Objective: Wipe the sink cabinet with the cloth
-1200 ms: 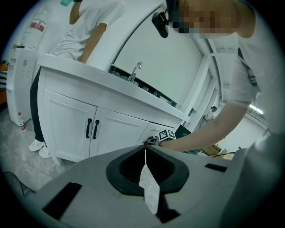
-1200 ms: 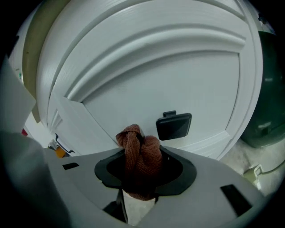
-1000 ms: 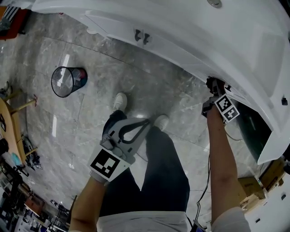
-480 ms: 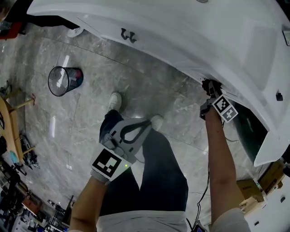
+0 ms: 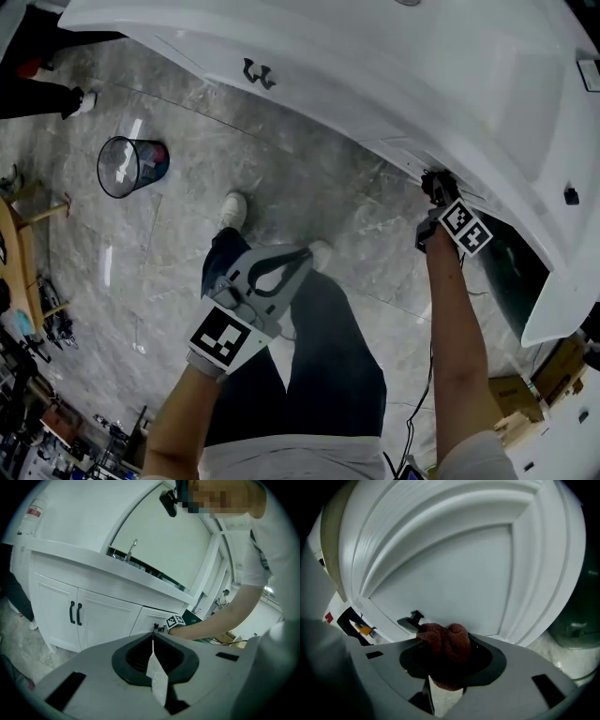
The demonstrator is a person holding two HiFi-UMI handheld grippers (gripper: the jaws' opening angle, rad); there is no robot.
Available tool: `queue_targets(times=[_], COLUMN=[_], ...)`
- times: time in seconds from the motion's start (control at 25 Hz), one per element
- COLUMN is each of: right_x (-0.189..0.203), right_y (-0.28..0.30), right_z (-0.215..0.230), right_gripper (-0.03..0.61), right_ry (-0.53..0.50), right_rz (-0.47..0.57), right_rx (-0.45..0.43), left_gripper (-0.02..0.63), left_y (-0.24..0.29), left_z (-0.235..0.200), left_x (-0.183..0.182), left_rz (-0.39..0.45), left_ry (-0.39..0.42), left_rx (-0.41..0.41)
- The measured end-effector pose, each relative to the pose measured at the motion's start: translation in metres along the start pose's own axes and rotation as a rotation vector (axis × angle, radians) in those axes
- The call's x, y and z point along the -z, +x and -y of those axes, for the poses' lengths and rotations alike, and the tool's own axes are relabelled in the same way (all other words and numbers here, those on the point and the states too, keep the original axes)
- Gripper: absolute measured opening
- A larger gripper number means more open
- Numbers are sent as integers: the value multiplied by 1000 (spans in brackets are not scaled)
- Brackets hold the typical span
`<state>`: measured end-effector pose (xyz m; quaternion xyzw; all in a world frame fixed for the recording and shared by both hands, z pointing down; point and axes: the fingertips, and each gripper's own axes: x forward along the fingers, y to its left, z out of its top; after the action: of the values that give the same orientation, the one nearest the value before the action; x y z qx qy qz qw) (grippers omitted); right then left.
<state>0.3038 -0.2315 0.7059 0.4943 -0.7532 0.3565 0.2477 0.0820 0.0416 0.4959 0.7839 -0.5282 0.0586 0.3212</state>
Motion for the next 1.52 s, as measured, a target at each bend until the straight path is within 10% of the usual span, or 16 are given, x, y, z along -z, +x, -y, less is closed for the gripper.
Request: queue_targets(times=[0.56,1.52], right_x=[-35,-50], right_y=[-48,-76], right_z=[21,-84], right_gripper=[158,158], right_ry=[130,62], right_rz=[132,229], right_rx=[-21,-155], left_gripper=[12,12], left_y=[7,-36], left_z=[19,-11], left_x=[-2,7], left_rz=[4,2], left_ry=[17,-15], left_rx=[45,61])
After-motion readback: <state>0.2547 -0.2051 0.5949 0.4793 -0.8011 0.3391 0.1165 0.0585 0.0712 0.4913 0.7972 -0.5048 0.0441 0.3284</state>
